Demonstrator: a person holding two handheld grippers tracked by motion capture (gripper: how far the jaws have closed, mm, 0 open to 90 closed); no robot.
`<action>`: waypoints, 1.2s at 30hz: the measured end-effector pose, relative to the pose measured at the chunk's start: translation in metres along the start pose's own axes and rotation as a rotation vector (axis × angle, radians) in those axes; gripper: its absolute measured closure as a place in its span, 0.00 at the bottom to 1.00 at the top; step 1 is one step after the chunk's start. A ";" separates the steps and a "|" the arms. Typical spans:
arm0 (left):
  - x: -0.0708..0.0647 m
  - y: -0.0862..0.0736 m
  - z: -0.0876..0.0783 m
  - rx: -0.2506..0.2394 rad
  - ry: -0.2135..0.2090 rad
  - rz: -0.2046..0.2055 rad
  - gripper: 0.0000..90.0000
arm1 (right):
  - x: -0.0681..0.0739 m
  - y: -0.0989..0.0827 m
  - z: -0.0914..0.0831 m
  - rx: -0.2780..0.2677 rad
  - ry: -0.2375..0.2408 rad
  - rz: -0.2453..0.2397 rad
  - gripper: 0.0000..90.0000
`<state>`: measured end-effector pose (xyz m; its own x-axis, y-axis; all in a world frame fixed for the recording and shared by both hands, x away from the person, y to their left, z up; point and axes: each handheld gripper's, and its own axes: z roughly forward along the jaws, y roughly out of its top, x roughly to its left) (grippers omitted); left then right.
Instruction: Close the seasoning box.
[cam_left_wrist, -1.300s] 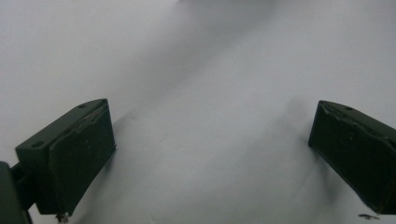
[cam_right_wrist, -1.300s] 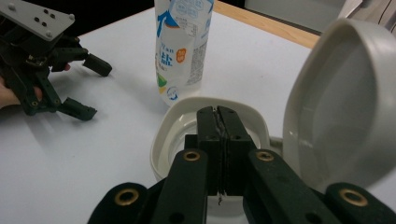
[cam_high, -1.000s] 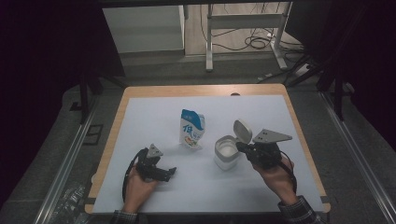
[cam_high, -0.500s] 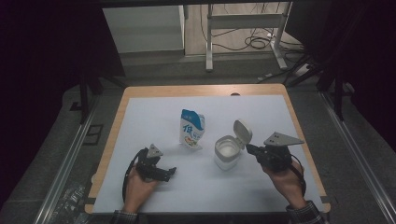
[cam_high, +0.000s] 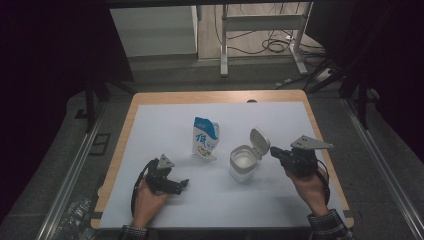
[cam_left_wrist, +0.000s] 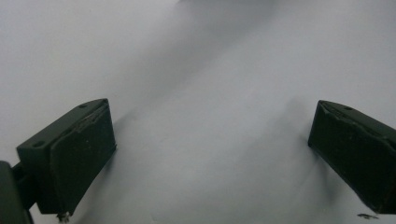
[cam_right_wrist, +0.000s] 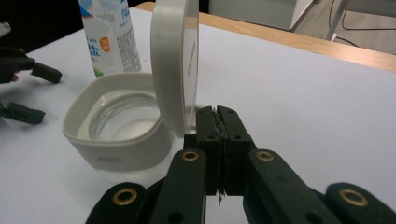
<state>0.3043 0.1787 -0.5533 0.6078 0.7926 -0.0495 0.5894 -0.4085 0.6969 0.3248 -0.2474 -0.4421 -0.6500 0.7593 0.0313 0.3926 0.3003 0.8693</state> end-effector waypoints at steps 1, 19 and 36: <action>0.000 0.000 0.000 0.000 0.000 -0.001 0.01 | 0.000 0.001 0.001 -0.003 0.008 0.008 0.97; 0.000 0.000 0.000 0.001 0.000 0.001 0.01 | 0.016 0.010 0.007 -0.016 0.075 -0.013 0.97; 0.000 0.000 0.000 0.003 0.000 0.004 0.01 | 0.021 -0.012 -0.002 -0.002 0.095 -0.019 0.95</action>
<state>0.3043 0.1790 -0.5531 0.6097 0.7912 -0.0468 0.5887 -0.4126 0.6951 0.3050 -0.2362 -0.4513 -0.7158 0.6956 0.0615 0.3788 0.3128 0.8710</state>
